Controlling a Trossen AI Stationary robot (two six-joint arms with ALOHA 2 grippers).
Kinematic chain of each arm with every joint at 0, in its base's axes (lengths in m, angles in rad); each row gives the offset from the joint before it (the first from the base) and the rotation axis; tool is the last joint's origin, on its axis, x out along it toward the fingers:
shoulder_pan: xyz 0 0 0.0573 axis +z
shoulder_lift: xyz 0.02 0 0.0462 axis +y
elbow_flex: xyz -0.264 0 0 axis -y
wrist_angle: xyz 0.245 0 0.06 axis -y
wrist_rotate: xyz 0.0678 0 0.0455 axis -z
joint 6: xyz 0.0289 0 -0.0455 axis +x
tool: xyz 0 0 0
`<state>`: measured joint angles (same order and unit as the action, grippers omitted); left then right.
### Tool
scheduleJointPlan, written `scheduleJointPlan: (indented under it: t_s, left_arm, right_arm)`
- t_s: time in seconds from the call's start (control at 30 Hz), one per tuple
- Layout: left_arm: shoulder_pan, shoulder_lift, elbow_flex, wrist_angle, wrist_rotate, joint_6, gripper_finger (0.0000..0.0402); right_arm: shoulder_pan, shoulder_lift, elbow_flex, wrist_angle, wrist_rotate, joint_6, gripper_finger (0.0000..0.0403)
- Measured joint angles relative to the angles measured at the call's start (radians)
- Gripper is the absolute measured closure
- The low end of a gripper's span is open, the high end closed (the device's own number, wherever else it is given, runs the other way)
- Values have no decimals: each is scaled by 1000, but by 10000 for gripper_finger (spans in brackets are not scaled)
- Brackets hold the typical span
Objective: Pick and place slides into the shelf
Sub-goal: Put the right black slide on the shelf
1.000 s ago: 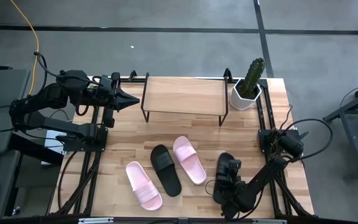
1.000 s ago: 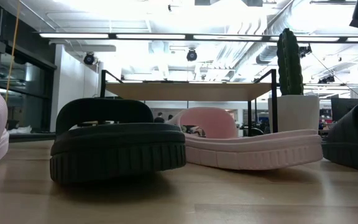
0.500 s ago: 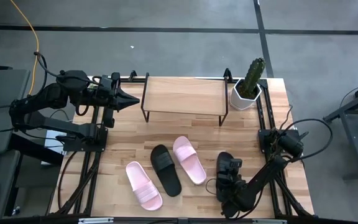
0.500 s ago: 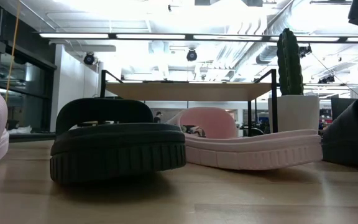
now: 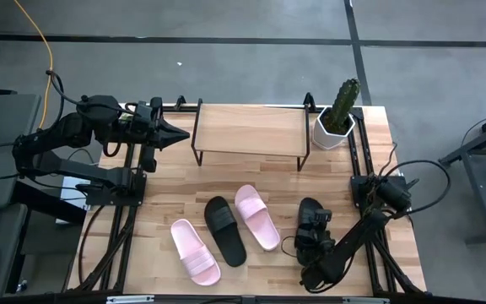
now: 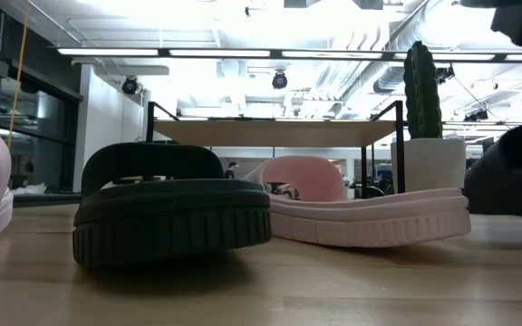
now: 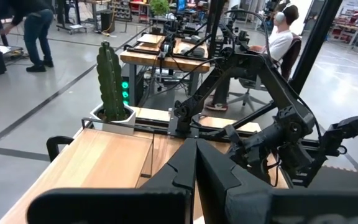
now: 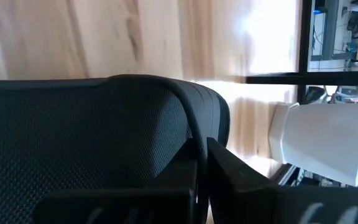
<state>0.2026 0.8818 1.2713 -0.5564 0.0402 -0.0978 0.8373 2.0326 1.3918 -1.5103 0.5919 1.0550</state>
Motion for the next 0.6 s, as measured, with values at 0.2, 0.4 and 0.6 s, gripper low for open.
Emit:
scheduleJointPlan:
  t_s: [0.2,0.4,0.6]
  left_arm:
    - [0,0,0,0,0,0,401]
    - [0,0,0,0,0,0,401]
    - [0,0,0,1,0,0,401]
  right_arm:
    - [-6,-70,0,-17,49,3,402]
    - [-6,-166,0,-27,113,-2,402]
    - [-19,-241,0,-62,143,-23,403]
